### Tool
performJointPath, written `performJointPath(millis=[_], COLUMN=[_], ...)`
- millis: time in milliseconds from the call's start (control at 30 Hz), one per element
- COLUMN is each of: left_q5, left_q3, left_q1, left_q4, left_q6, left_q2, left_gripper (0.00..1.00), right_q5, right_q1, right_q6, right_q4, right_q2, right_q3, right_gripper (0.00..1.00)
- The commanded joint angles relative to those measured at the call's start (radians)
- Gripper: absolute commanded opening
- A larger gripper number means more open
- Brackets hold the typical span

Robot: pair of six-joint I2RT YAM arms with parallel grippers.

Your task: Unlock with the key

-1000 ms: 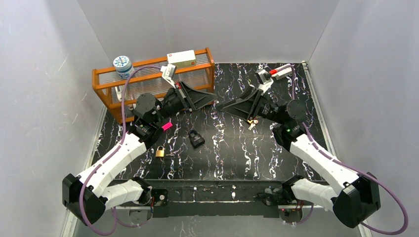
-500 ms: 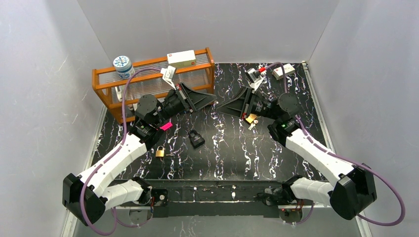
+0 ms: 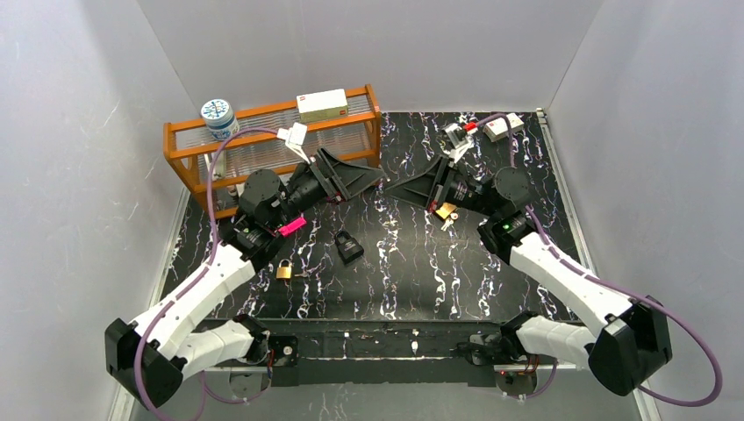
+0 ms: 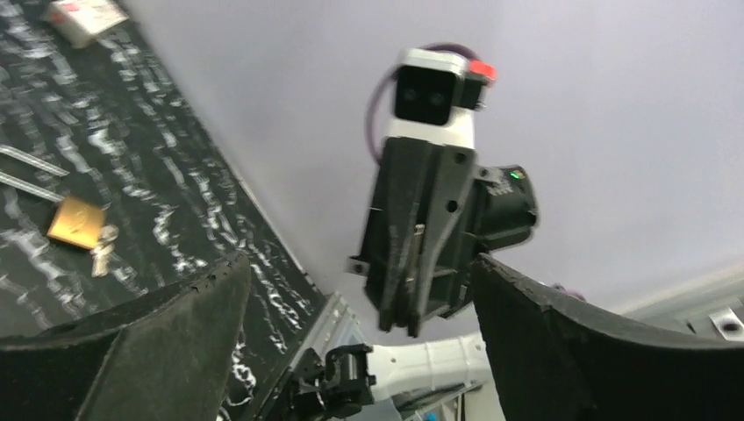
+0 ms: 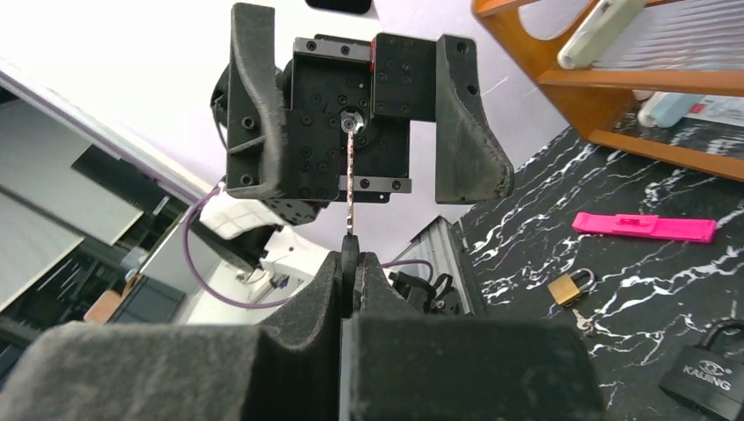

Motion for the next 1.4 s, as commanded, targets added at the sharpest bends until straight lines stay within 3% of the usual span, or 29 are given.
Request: performJointPath(millis=[0,133,300,533,767,1067,1233,1367], left_q5=[-0.245,-0.512,-0.605,-0.561,-0.595,-0.584,-0.612,-0.624], left_q3=[0.062,0.104,0.119,0.036,0.141,0.211,0.234,0.257], left_q1=[0.005,0.005,0.005,0.002,-0.02,-0.076,-0.082,-0.084], left_q4=[-0.317,-0.68,-0.952,-0.962,-1.022,-1.013,-1.082,-1.149], left_q6=[0.119,0.171,0.14,0.014,0.002,-0.044,-0.046,-0.014], left_q2=[-0.091,-0.11,-0.002,0.231,0.516,0.686,0.727,0.743], left_gripper=[0.97,0.98,0.97,0.96,0.94,0.96,0.73,0.62], right_q5=[0.119,0.245,0.319,0.442,0.522,0.538,0.53,0.529], right_q1=[0.002,0.003,0.002,0.002,-0.007,-0.018,-0.028,-0.035], right_q6=[-0.129,-0.225,-0.27,-0.254,-0.272,-0.315,-0.316,-0.308], right_q4=[-0.137,-0.362,-0.487,-0.587,-0.649,-0.671,-0.674,-0.666], right_q2=[-0.079,-0.114,-0.136,-0.195,-0.259,-0.266,-0.262,-0.278], right_q3=[-0.003,-0.017,-0.087,-0.226,-0.315,-0.323,-0.331,-0.353], right_gripper=[0.01,0.01,0.01,0.01,0.01,0.01,0.01,0.01])
